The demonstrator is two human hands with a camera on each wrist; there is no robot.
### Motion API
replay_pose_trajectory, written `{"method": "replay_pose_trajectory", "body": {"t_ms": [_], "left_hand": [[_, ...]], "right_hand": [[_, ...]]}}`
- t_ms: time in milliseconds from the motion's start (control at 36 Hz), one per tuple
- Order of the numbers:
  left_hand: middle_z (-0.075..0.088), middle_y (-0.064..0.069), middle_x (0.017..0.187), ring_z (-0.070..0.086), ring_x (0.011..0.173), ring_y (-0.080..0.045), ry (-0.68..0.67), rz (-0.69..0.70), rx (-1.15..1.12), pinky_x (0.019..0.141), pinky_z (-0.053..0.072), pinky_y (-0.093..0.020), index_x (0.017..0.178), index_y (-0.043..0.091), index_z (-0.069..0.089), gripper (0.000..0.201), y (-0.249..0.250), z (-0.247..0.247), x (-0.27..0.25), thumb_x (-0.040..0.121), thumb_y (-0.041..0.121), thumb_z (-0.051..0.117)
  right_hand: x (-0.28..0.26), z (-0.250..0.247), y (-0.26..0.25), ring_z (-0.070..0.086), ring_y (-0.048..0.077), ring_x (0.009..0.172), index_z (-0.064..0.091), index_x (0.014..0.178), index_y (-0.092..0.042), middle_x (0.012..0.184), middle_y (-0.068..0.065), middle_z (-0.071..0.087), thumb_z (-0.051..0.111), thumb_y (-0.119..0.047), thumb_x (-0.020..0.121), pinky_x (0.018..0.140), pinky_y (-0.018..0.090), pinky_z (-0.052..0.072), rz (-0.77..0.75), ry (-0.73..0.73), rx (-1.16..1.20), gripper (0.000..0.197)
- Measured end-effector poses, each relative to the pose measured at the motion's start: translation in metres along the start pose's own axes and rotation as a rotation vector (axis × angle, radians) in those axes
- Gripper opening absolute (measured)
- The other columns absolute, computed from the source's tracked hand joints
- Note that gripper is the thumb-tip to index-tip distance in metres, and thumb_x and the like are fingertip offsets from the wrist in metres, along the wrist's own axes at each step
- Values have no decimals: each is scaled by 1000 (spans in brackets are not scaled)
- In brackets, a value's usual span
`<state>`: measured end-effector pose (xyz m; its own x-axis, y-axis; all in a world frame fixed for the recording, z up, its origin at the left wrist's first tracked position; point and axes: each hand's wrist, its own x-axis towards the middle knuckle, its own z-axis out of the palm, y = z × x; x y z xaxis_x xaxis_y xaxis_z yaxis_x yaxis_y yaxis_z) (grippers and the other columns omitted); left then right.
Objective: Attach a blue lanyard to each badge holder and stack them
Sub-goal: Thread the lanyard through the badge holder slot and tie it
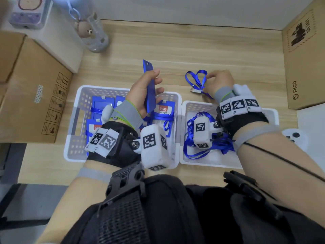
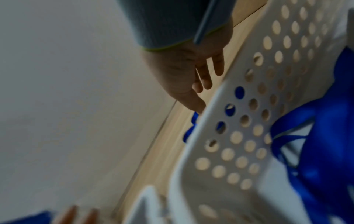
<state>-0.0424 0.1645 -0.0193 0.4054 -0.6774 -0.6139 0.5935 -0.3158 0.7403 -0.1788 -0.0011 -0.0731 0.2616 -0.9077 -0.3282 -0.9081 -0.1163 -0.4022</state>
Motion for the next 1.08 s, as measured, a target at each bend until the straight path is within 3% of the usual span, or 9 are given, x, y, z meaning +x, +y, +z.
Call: {"method": "replay_pose_trajectory", "body": {"t_ms": [83,250,333,444,500,611,694,889,1083], "left_hand": [[58,4,100,55,68,-10,6,7,-18,61,43,-24,95,24,57,36,-1,-2,-3,64,43,58],[59,6,96,56,67,-9,30,14,-38,60,44,-23,97,24,56,40,-4,-10,-5,63,44,57],[59,7,95,55,65,-8,19,13,-35,60,43,-24,94,25,56,36,-7,-13,-7,64,45,56],[58,4,93,53,64,-10,8,8,-44,54,41,-23,89,23,54,25,-14,-15,-11,74,42,59],[59,4,93,54,63,-10,11,3,-40,55,41,-23,92,22,54,24,-17,-15,-13,79,42,59],[62,6,89,56,61,-8,7,-25,-24,53,44,-21,90,23,55,34,-24,-16,-16,64,45,59],[61,6,93,55,65,-8,21,-33,-1,60,44,-23,93,22,54,24,-26,-17,-17,81,43,57],[60,5,94,54,67,-9,18,-34,-15,58,44,-22,97,20,53,20,-27,-19,-23,90,39,51],[62,6,92,56,66,-9,2,-33,-5,59,44,-23,94,23,55,37,-26,-20,-25,64,45,59]], "right_hand": [[-14,-10,-2,55,20,90,66,102,-20,122,5,54,58,-8,79,76,25,42,-28,86,157,27],[-54,-25,8,52,10,73,69,89,-13,78,-2,59,58,-2,74,71,18,41,-34,148,387,21],[-69,-23,27,49,-1,53,65,76,-20,63,-7,56,64,-3,72,65,18,43,28,116,376,17],[-85,-17,51,55,13,68,67,79,-16,74,1,60,67,-3,73,80,28,47,121,93,349,14],[-90,-15,61,55,15,78,65,77,-19,73,0,59,66,-4,74,77,26,45,175,78,319,15],[-97,-9,78,55,18,80,51,59,-22,78,2,59,67,-4,74,71,26,41,262,39,278,28],[-99,-5,80,57,23,79,46,59,-22,70,1,56,74,-12,72,75,32,48,312,28,299,33],[-104,1,76,51,22,79,58,102,-14,92,6,57,74,-8,75,69,27,37,370,2,299,32],[-108,-2,76,63,28,88,59,105,-17,108,13,66,71,-4,74,72,31,45,400,62,340,36]]}}
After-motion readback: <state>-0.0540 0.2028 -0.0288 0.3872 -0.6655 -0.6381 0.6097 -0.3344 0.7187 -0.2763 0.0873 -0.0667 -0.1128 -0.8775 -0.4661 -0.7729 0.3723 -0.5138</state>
